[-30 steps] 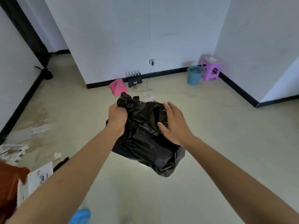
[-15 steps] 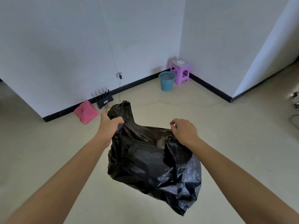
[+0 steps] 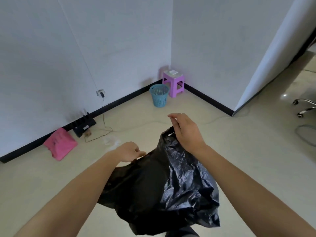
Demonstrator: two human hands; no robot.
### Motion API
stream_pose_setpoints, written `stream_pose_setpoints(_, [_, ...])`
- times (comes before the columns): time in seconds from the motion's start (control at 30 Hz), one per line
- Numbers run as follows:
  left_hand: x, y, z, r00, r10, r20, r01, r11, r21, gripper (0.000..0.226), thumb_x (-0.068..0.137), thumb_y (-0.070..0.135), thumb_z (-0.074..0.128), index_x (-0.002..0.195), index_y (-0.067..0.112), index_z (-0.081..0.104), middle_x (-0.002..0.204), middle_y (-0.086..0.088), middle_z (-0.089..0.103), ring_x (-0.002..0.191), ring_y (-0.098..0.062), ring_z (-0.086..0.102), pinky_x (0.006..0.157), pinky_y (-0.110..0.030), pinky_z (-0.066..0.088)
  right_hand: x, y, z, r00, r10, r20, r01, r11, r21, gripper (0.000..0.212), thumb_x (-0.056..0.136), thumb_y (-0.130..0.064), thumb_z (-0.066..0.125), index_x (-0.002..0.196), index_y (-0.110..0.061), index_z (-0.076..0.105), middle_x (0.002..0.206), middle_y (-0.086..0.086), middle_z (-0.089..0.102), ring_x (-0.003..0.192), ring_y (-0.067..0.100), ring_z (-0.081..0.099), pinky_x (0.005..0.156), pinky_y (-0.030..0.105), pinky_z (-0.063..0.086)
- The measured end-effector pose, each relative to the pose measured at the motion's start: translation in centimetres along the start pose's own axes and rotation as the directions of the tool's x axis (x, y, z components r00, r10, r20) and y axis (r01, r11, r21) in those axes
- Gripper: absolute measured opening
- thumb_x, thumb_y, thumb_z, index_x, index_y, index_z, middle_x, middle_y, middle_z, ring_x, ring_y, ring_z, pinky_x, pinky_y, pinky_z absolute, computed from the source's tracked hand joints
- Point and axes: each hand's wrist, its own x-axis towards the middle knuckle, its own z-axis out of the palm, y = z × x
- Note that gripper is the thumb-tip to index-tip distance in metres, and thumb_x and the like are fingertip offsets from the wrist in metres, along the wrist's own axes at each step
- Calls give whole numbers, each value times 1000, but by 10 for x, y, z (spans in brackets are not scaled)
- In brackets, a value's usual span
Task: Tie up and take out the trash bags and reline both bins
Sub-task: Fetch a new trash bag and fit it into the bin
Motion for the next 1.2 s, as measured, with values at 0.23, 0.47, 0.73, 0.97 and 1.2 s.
stream_pose_setpoints(0.23, [112,13,-101,861,35,-507,-43,999,-4,35,101,47,38,94,21,59,83,1,64,78,-19,61,74,-33,50,147,70,15,956,232,179,-196,960,-199,39,93,-23,54,132,-25,55,118,-1,50,88,18,59,78,32,51])
stream_pose_setpoints(0.47, [229,-20,-173,795,125,-593,-125,991,41,44,102,47,36,77,15,55,64,0,58,61,-21,58,62,-34,46,263,77,93,921,113,374,14,948,-319,44,96,-29,46,138,-19,52,136,5,53,122,25,49,102,41,42])
stream_pose_setpoints(0.73, [365,-95,-305,813,213,-541,-252,968,3,38,103,46,28,109,15,48,68,1,62,61,-19,62,64,-38,55,410,118,190,488,478,731,-36,847,-530,37,87,-40,64,115,-15,67,108,6,67,99,29,62,79,36,53])
stream_pose_setpoints(0.97, [468,-119,-384,889,446,-102,-381,846,373,69,82,55,67,139,27,38,124,6,50,105,-18,60,90,-33,52,501,190,221,776,506,377,-201,765,-612,28,91,-14,52,119,-14,52,115,11,47,93,33,60,64,36,37])
stream_pose_setpoints(1.2, [614,-87,-429,952,202,-228,-27,803,596,19,100,20,42,118,16,45,77,2,48,65,-16,51,61,-30,41,590,316,237,580,710,398,-456,689,-563,57,83,-50,59,123,-12,43,121,8,50,105,31,57,72,35,41])
